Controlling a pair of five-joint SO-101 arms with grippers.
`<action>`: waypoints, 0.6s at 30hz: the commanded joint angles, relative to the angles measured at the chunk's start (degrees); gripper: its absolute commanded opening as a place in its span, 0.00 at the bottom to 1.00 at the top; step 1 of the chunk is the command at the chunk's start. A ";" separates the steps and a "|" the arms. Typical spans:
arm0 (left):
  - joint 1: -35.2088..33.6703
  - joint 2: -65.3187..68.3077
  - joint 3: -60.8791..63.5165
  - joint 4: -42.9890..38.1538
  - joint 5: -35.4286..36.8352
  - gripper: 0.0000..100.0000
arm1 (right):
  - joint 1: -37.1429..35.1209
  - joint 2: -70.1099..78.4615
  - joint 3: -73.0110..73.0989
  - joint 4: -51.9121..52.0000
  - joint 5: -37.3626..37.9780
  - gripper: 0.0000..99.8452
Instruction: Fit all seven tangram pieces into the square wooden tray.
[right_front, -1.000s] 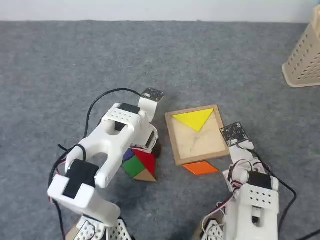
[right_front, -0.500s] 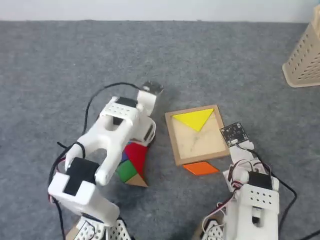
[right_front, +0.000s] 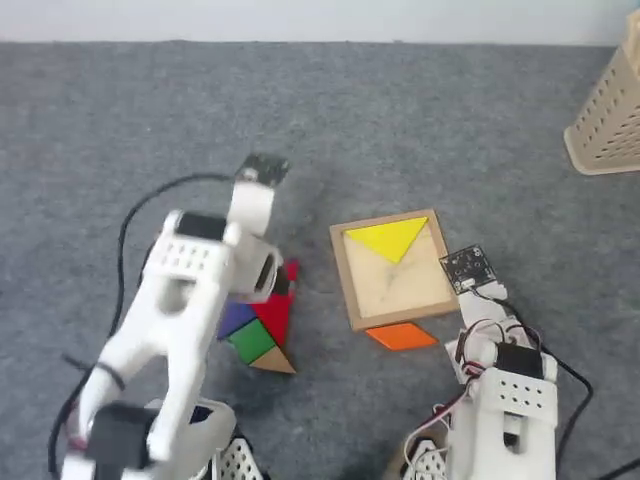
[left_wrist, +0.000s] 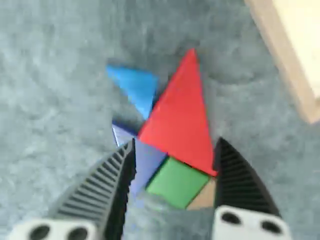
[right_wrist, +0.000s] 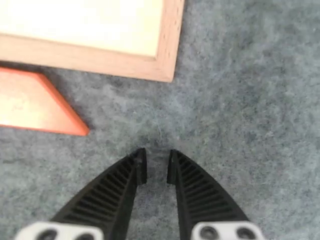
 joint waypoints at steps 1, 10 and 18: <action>-3.08 -3.69 2.77 -4.75 0.00 0.26 | 0.75 -1.98 -0.35 0.48 0.88 0.09; -3.78 10.99 2.59 -13.63 0.00 0.27 | 0.75 -1.98 -0.26 0.48 0.79 0.09; -2.73 20.13 -1.80 -12.66 -0.18 0.27 | 0.75 -1.98 -0.26 0.48 0.79 0.09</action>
